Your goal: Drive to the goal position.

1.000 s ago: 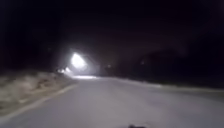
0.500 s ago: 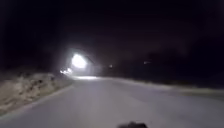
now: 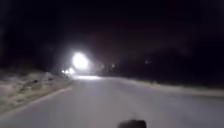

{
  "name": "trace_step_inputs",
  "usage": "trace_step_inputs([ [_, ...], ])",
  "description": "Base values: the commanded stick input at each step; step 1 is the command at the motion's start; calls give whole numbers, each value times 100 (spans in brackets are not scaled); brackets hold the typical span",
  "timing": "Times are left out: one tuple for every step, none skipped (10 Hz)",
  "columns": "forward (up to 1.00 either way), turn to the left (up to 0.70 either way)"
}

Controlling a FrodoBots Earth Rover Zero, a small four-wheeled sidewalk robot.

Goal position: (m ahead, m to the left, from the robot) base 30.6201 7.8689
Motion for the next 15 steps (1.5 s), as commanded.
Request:
trace_step_inputs([
  [100,13],
  [100,12],
  [100,13],
  [100,13],
  [100,12],
  [100,13],
  [100,12],
  [100,13],
  [100,13],
  [100,13],
  [100,13],
  [100,13],
  [100,12],
  [100,13],
  [100,12],
])
